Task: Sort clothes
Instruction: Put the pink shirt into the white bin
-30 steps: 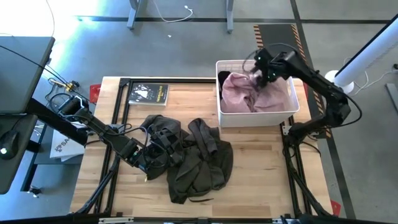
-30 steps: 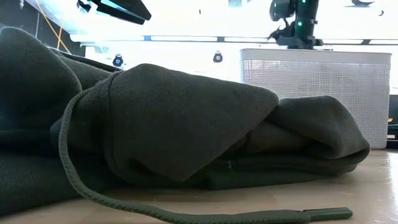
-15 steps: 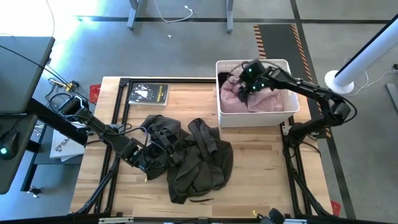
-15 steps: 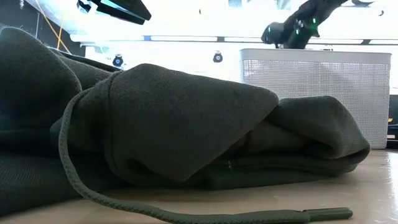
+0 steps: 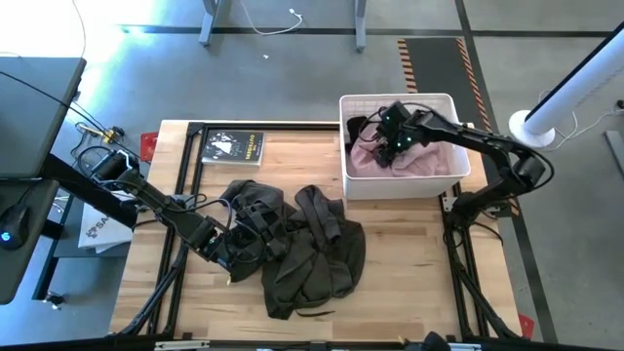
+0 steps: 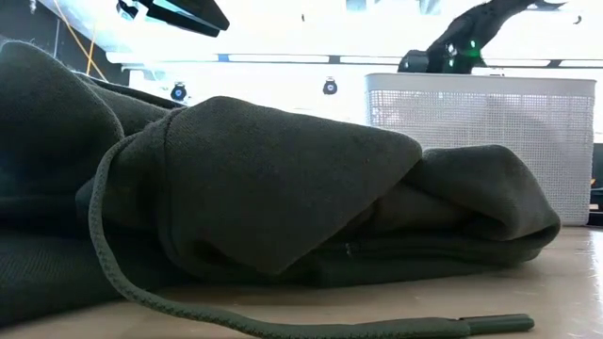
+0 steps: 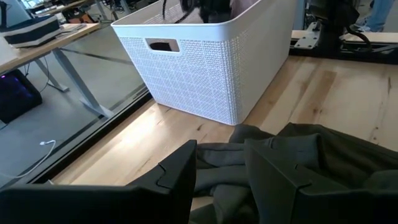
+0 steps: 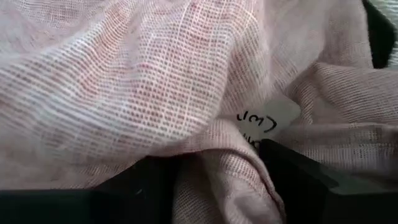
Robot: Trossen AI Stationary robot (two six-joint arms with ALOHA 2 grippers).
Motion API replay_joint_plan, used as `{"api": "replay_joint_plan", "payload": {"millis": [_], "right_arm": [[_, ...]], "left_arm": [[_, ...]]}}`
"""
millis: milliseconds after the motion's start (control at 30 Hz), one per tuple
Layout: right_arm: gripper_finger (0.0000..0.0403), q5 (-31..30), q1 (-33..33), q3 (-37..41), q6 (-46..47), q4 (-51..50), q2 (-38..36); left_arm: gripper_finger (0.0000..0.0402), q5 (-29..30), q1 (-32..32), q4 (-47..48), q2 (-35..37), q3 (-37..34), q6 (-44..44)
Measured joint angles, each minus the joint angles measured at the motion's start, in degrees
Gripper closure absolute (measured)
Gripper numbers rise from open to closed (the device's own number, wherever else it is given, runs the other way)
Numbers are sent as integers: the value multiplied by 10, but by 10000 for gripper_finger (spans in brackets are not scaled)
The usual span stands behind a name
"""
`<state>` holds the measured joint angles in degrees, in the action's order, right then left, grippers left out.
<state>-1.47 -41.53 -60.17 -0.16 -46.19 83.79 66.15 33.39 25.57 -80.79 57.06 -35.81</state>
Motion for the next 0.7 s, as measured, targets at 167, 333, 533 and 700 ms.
{"api": "replay_joint_plan", "payload": {"millis": [167, 333, 533, 700], "right_arm": [[181, 2, 20, -125, -9, -142, -11], [181, 19, 26, -240, -48, -249, -11], [177, -21, 25, -361, -46, -307, -13], [174, -8, 44, -369, -7, -295, -30]], "left_arm": [[271, 0, 0, 0, 0, 0, 0], [271, 0, 0, 0, 0, 0, -1], [271, -17, 0, 0, 0, 0, -1], [271, -21, 0, 0, 0, 0, -1]]}}
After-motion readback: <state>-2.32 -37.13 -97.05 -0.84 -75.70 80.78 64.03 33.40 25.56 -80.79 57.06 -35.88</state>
